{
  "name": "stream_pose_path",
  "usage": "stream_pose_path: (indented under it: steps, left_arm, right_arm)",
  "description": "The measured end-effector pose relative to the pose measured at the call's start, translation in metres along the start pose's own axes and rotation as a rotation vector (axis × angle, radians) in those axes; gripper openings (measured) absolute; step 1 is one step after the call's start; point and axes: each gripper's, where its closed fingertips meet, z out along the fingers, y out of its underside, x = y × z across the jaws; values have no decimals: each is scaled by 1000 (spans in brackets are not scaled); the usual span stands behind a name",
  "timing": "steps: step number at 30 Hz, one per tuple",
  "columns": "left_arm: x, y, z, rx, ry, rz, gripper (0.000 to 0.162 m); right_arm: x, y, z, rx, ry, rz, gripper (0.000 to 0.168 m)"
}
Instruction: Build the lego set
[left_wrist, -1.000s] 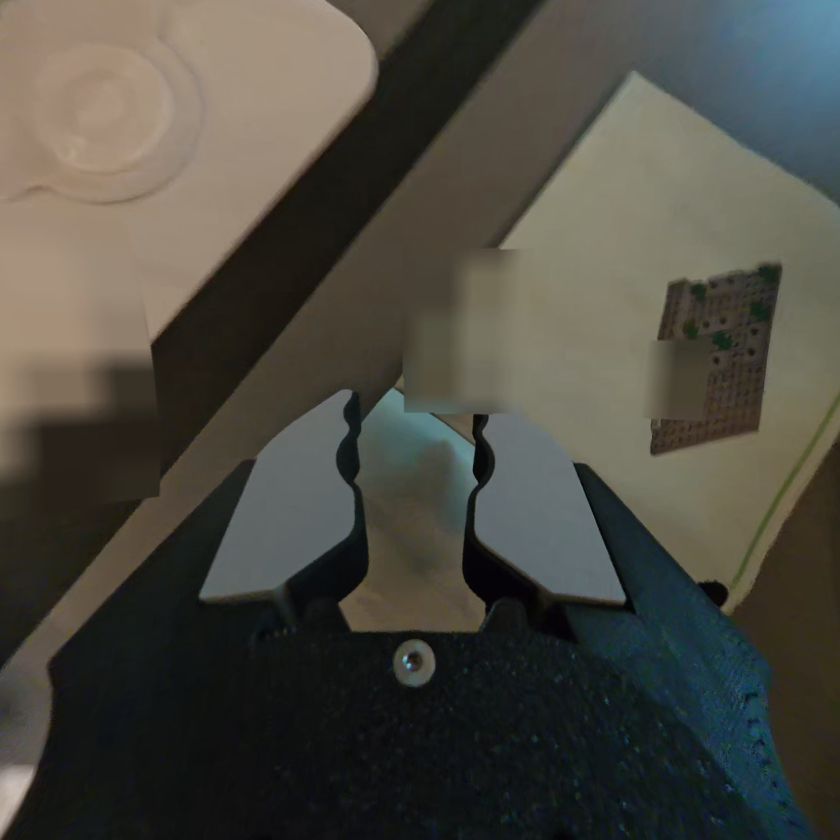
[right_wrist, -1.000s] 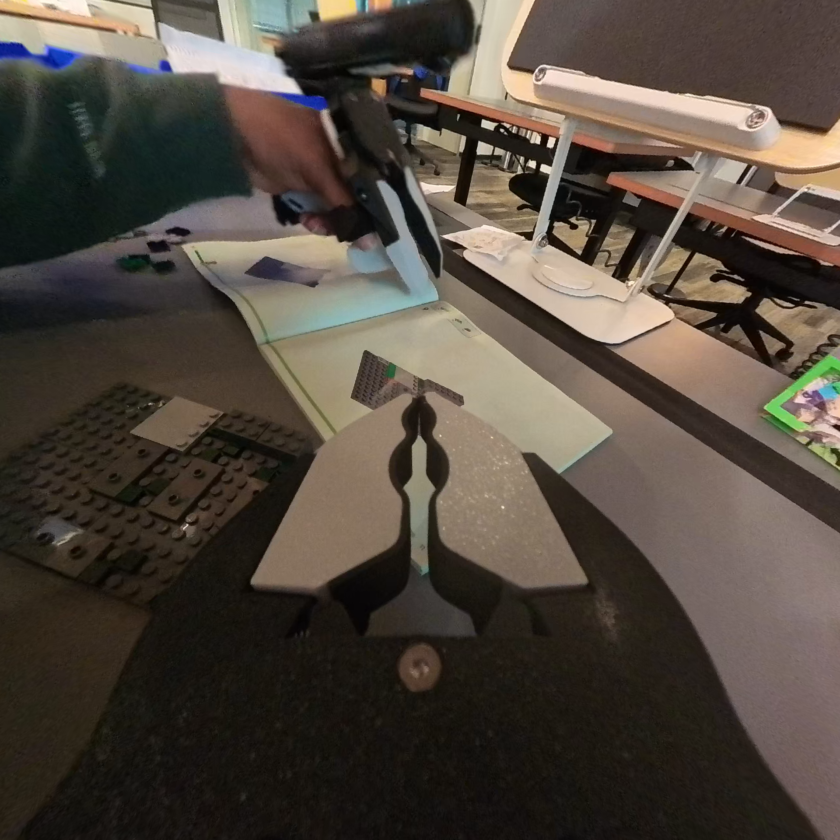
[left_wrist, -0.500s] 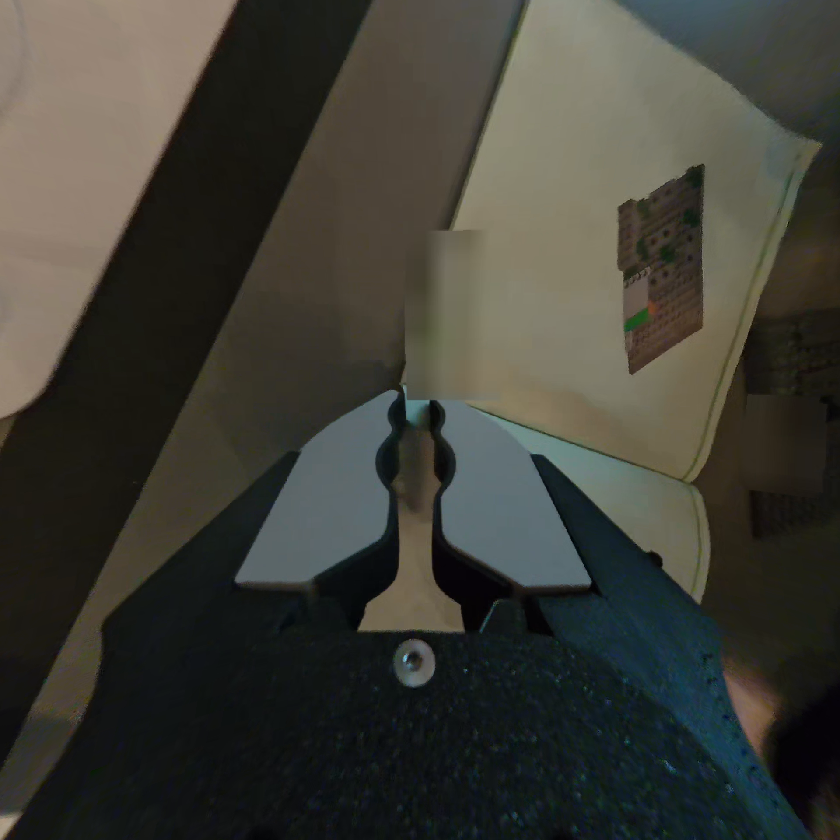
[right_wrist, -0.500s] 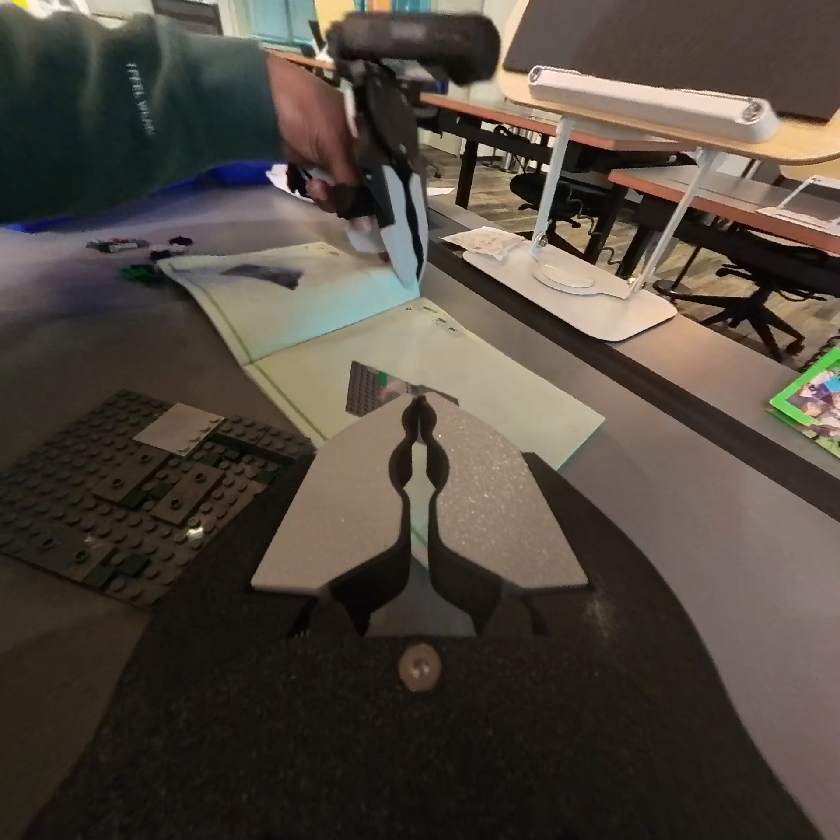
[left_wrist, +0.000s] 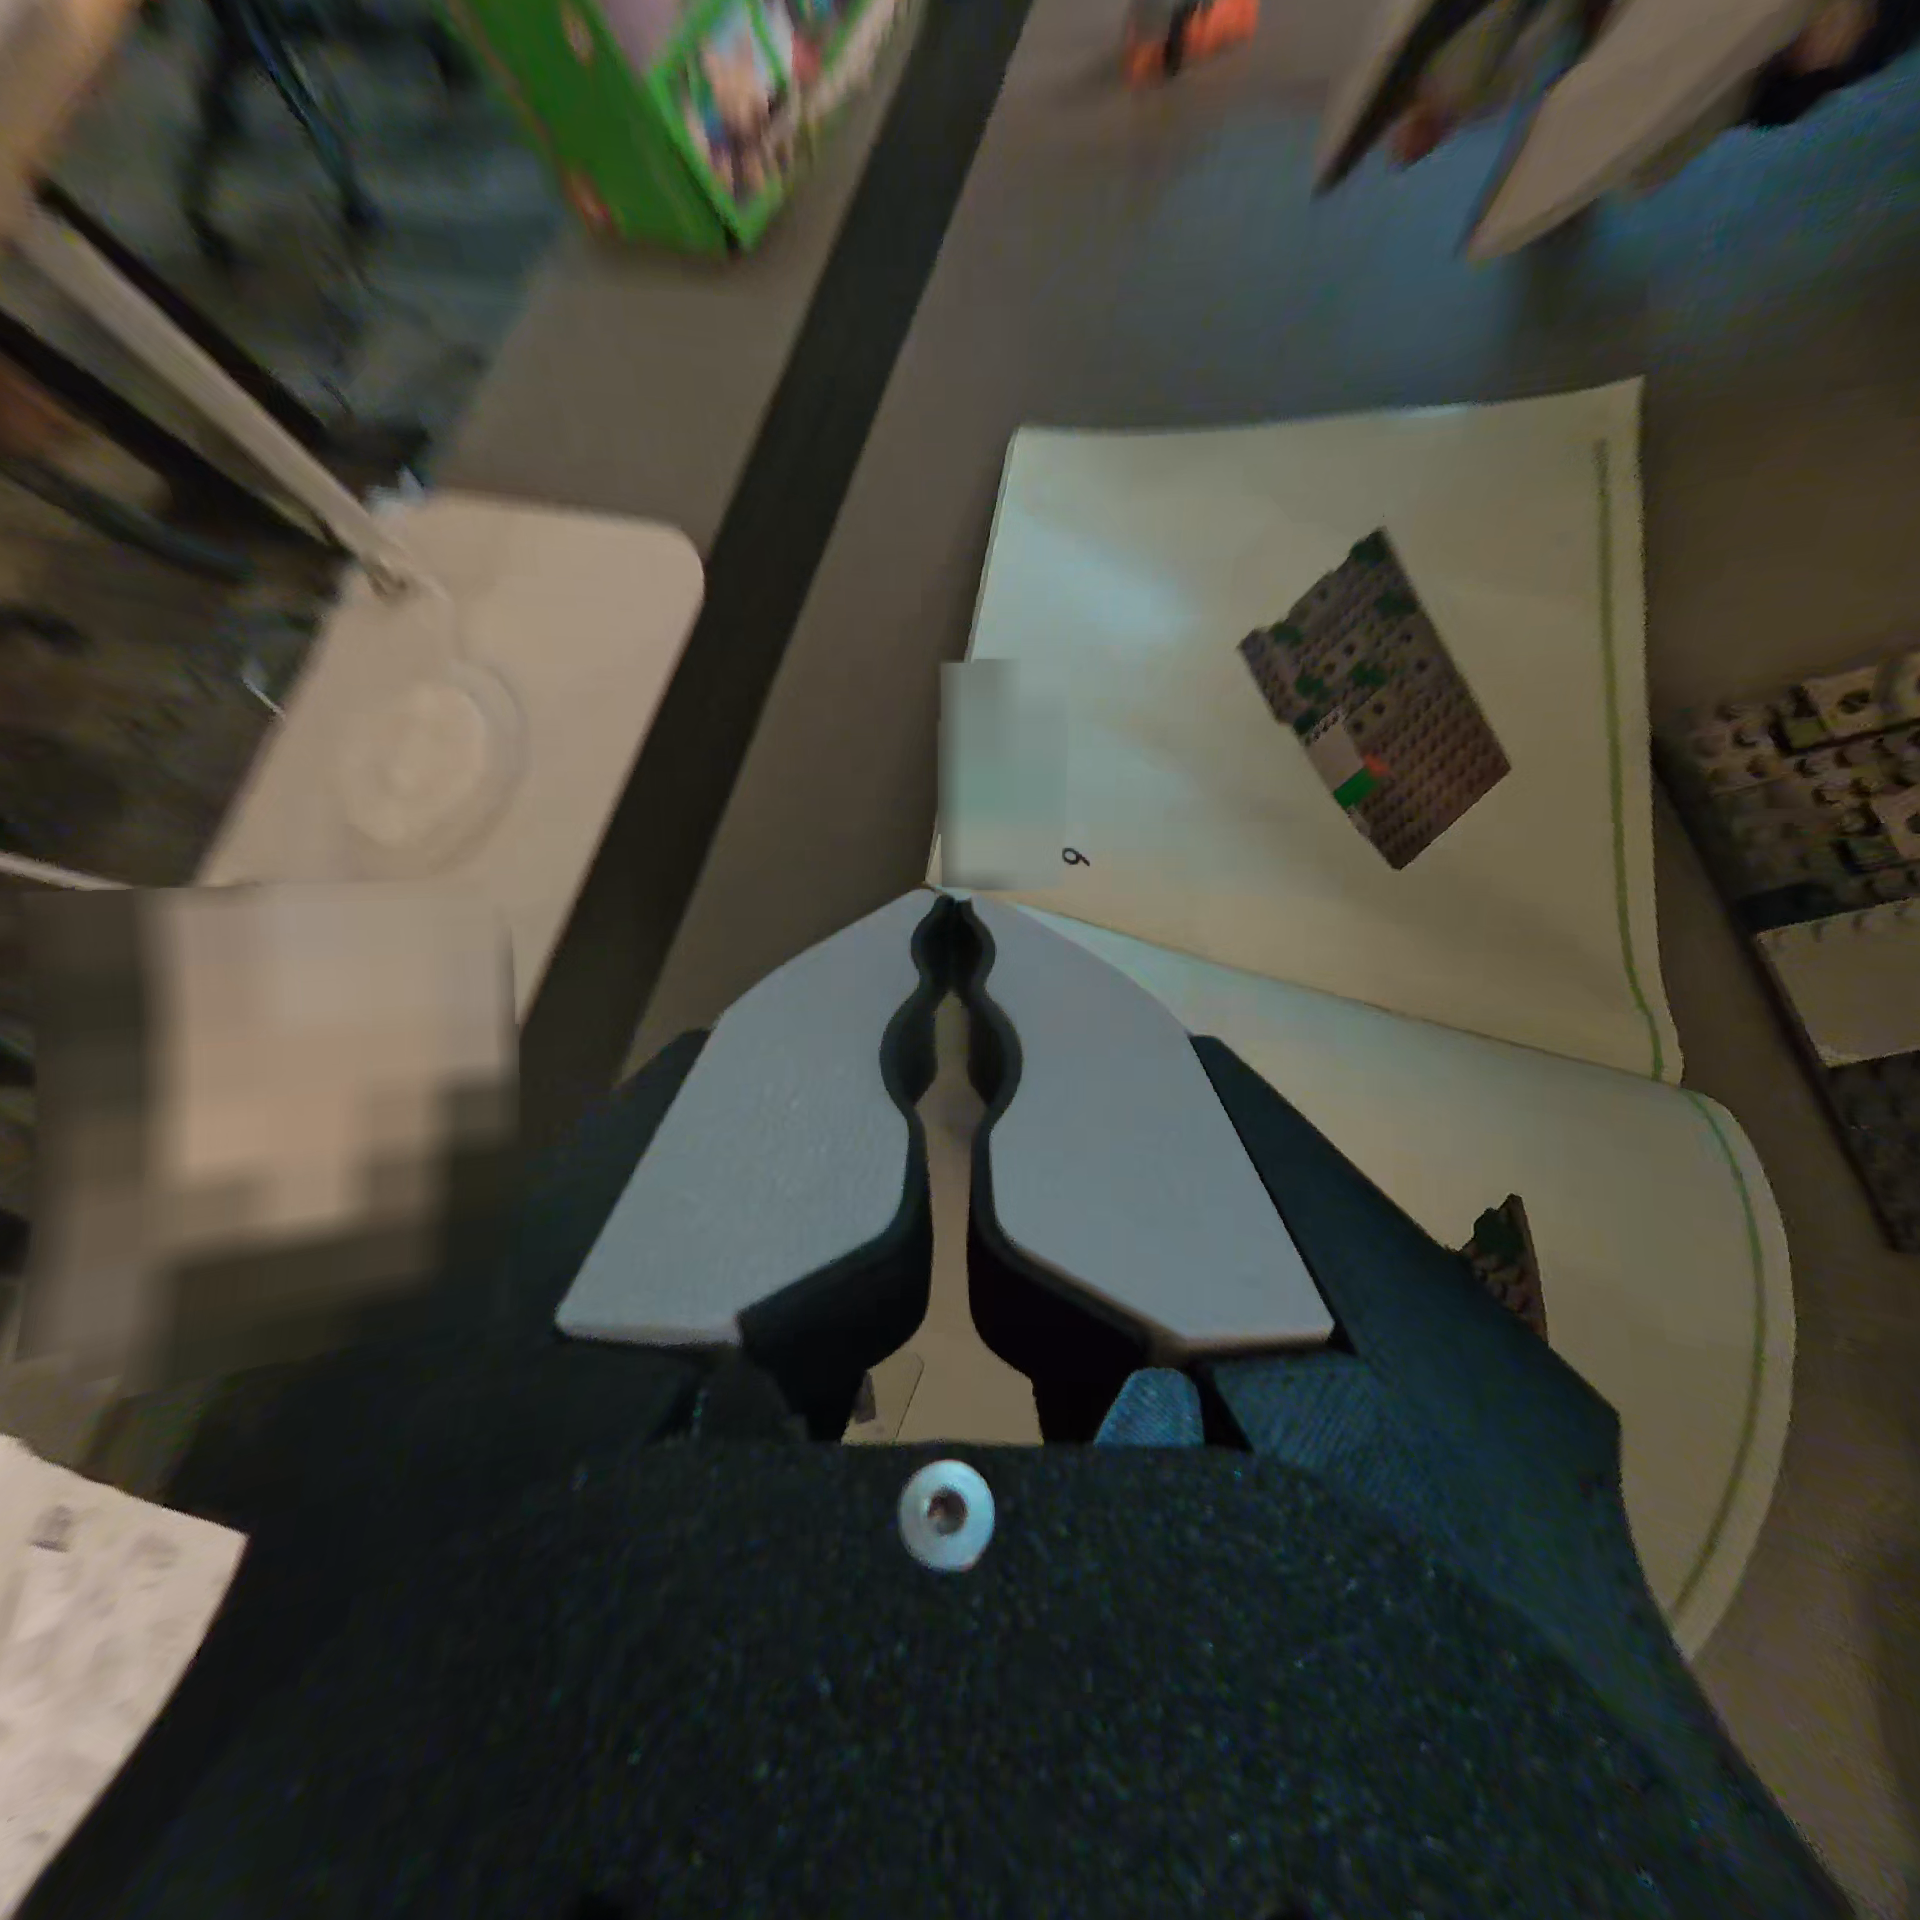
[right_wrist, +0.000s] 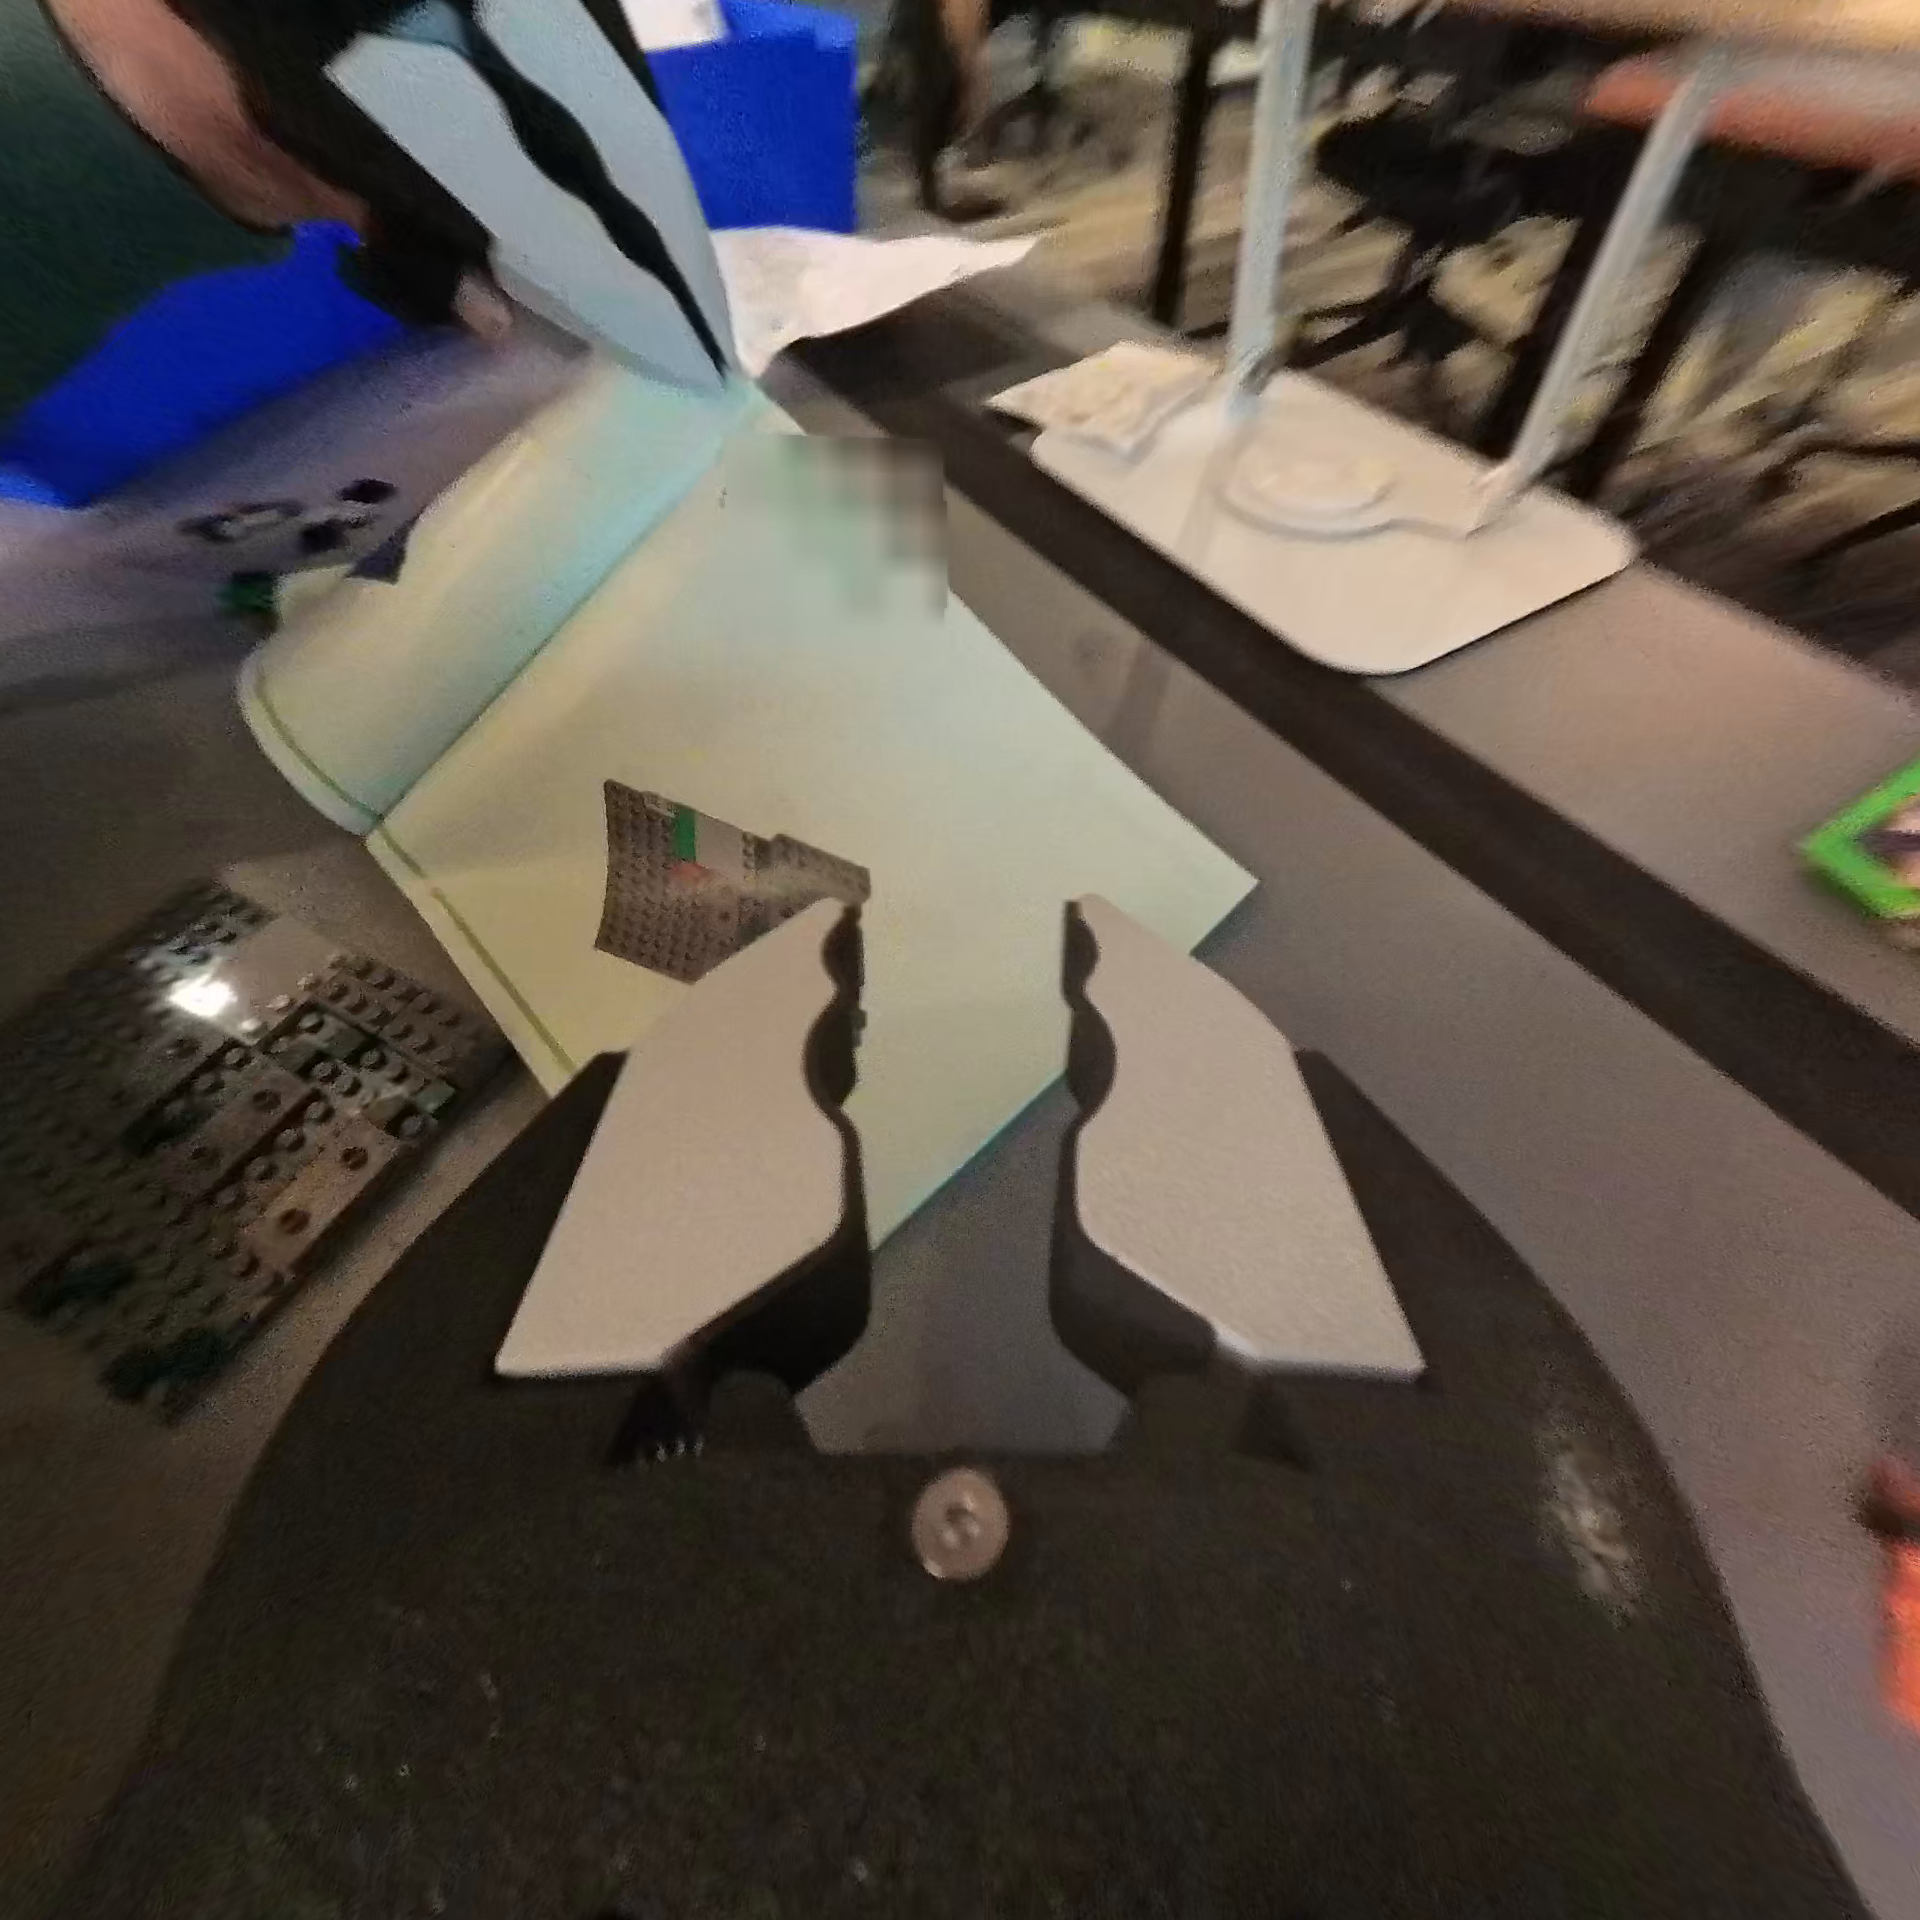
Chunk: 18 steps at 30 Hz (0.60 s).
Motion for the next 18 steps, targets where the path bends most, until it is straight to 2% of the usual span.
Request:
stream_pose_path:
  steps: [1,5,10,16,18]
  left_arm:
    - [2,-4,-3,21,-11,25,0]
    - [11,-18,-12,90,-41,118,0]
    - [23,-30,-16,162,-20,197,0]
    - [31,-36,-19,212,-2,229,0]
    - [31,-36,-20,226,-6,233,0]
  right_arm:
    - [4,1,3,-10,-42,9,40]
    - [17,0,16,-63,-231,-66,51]
    - [24,-12,49,-229,-468,-236,59]
    - [0,-11,81,-426,-821,-202,66]
    - [-13,-3,78,-509,-938,-175,60]
